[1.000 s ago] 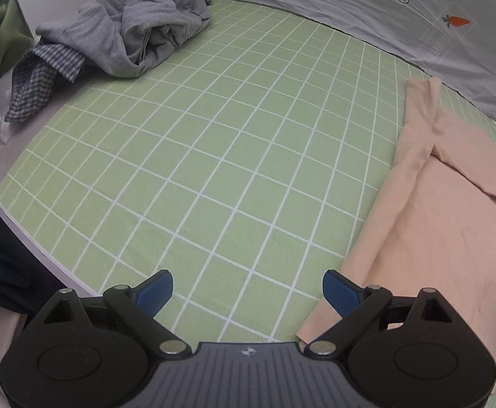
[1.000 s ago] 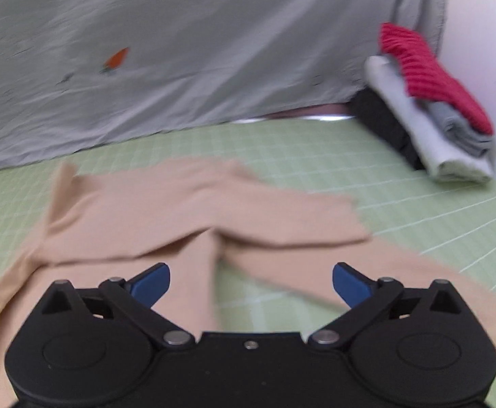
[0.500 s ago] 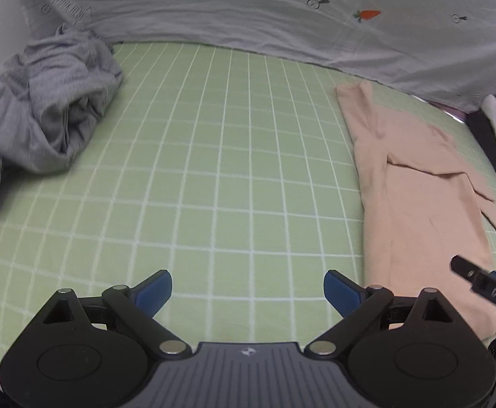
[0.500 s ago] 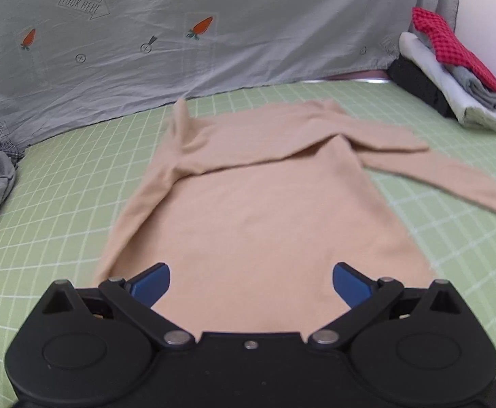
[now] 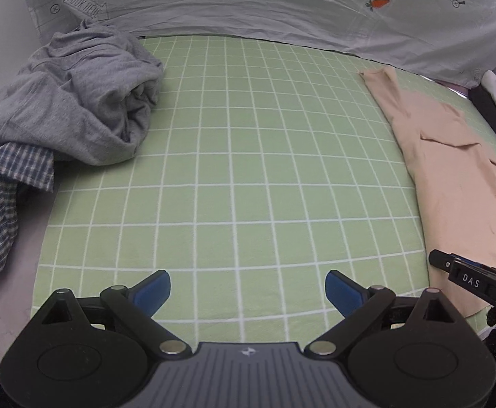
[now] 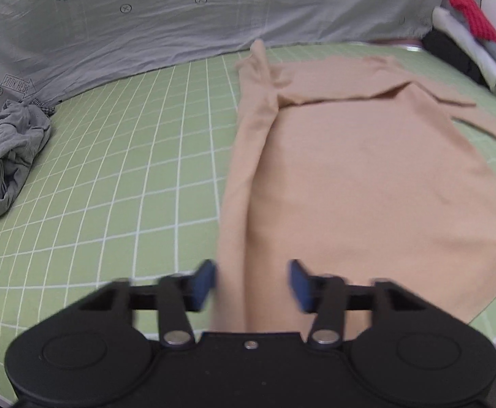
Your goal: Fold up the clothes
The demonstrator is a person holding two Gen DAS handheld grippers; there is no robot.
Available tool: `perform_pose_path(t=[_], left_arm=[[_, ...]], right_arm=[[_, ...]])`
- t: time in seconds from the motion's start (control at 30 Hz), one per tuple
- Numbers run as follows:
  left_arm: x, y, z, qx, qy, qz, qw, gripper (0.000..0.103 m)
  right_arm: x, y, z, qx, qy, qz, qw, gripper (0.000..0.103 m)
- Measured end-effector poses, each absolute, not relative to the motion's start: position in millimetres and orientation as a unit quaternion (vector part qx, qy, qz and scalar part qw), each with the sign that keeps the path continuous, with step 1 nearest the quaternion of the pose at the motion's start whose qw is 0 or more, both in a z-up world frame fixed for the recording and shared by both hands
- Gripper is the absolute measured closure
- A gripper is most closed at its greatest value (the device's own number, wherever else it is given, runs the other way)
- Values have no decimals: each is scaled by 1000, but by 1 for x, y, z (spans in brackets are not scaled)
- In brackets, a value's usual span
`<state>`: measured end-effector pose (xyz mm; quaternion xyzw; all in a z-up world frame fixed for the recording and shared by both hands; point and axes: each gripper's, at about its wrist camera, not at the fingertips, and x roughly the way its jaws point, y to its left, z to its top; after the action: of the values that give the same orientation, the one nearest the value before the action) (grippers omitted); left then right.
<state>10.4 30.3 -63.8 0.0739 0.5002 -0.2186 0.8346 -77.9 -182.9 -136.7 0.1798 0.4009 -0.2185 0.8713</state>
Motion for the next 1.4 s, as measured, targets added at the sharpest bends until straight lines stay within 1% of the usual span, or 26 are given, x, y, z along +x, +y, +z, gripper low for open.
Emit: perform_pose_path(t=[0.03, 0.07, 0.1, 0.3, 0.57, 0.7, 0.83, 0.87, 0.9, 0.97, 1.03, 1.1, 1.27, 1.4], left_arm=[[12, 33, -64, 70, 502, -216, 835, 6], [12, 34, -64, 67, 502, -214, 835, 6], [13, 35, -64, 64, 503, -213, 835, 6], [10, 22, -64, 56, 501, -227, 833, 6], [5, -11, -60, 54, 497, -246, 830, 6], [0, -25, -59, 63, 493, -245, 832, 6], [0, -42, -60, 58, 497, -227, 836, 5], [-1, -49, -60, 57, 498, -222, 837, 5], [-2, -56, -60, 56, 498, -216, 838, 5], [-5, -75, -58, 49, 501, -206, 839, 5], [-8, -97, -57, 43, 500, -204, 841, 5], [-12, -118, -59, 41, 503, -201, 840, 5], [-16, -169, -70, 33, 518, -189, 834, 5], [-12, -201, -79, 22, 524, -171, 834, 5]], right_arm=[[-79, -182, -136, 185, 397, -217, 872, 80], [-81, -181, -136, 190, 393, -217, 873, 91], [-84, -186, -134, 193, 391, -221, 873, 94], [-103, -223, -124, 203, 378, -248, 868, 97], [-128, -272, -110, 216, 360, -285, 862, 97], [-128, -285, -134, 204, 400, -289, 846, 95], [-127, -283, -140, 176, 410, -277, 851, 89], [-127, -283, -140, 168, 410, -274, 853, 85], [-128, -285, -139, 171, 411, -266, 855, 76], [-132, -295, -135, 184, 407, -250, 859, 65], [-139, -309, -127, 200, 399, -236, 863, 63], [-146, -323, -119, 215, 391, -223, 867, 53], [-155, -380, -102, 204, 381, -229, 872, 51], [-157, -433, -103, 215, 372, -244, 869, 51]])
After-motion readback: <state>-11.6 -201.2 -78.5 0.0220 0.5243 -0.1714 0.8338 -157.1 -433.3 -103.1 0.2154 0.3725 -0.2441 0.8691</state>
